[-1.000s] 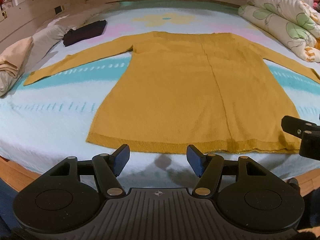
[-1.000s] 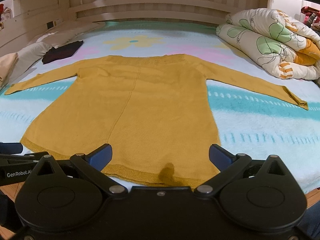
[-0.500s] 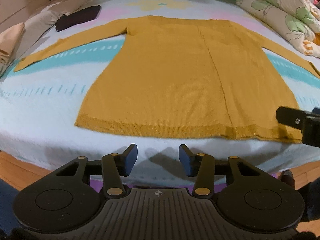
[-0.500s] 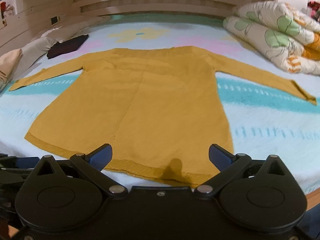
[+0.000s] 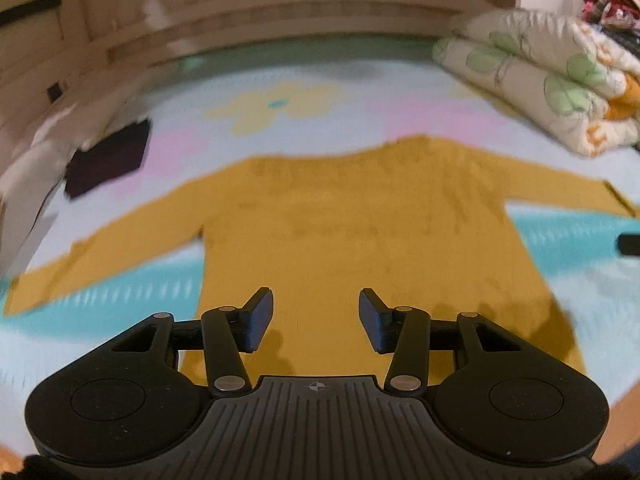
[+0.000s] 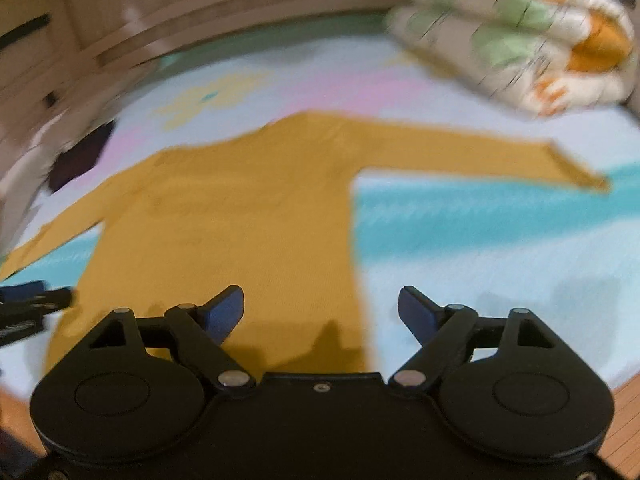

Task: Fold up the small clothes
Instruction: 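Move the right gripper toward the cuff of a sweater sleeve, then grasp the sleeve with the right gripper, fold it across the body, release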

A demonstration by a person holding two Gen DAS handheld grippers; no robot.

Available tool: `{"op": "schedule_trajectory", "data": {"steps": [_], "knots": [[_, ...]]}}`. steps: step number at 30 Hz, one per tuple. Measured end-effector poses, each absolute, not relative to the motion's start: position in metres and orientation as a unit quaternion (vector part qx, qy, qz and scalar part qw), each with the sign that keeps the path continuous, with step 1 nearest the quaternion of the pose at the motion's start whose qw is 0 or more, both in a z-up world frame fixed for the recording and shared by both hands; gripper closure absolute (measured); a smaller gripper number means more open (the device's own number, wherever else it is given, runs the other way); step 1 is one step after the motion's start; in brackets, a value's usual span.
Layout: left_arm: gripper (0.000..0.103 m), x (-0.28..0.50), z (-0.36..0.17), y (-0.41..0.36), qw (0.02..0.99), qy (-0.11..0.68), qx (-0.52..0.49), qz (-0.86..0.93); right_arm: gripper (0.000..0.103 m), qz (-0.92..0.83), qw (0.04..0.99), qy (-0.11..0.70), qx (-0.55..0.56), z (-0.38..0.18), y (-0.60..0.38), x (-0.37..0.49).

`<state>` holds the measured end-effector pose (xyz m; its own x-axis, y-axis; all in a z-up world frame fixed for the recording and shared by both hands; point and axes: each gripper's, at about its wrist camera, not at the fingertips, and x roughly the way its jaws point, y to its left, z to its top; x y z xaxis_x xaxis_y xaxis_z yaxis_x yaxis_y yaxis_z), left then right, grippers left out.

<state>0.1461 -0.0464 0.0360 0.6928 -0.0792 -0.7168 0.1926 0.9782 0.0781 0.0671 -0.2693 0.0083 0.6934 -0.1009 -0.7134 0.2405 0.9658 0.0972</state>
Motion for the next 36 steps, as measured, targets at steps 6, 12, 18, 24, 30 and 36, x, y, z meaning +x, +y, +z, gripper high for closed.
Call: {"op": "schedule_trajectory", "data": {"steps": [6, 12, 18, 24, 30, 36], "knots": [[0.057, 0.201, 0.042, -0.071, 0.929, 0.353, 0.076, -0.079, 0.028, -0.174, 0.919, 0.352, 0.049, 0.031, -0.359, 0.11], [0.057, 0.251, 0.025, -0.096, 0.922, 0.368, 0.061, -0.103, 0.044, -0.223, 0.896, 0.372, 0.098, 0.003, -0.452, 0.143], [0.057, 0.28, 0.0, -0.1, 0.902, 0.409, 0.066, -0.12, 0.047, -0.236, 0.869, 0.386, 0.202, -0.048, -0.511, 0.164], [0.057, 0.297, -0.019, -0.091, 0.892, 0.436, 0.06, -0.102, 0.047, -0.236, 0.855, 0.408, 0.217, -0.08, -0.536, 0.19], [0.057, 0.305, -0.041, -0.091, 0.879, 0.461, 0.085, -0.087, 0.048, -0.286, 0.834, 0.427, 0.2, -0.094, -0.577, 0.213], [0.057, 0.313, -0.066, -0.087, 0.858, 0.501, 0.084, -0.074, 0.049, -0.339, 0.832, 0.4, 0.182, -0.081, -0.615, 0.208]]}}
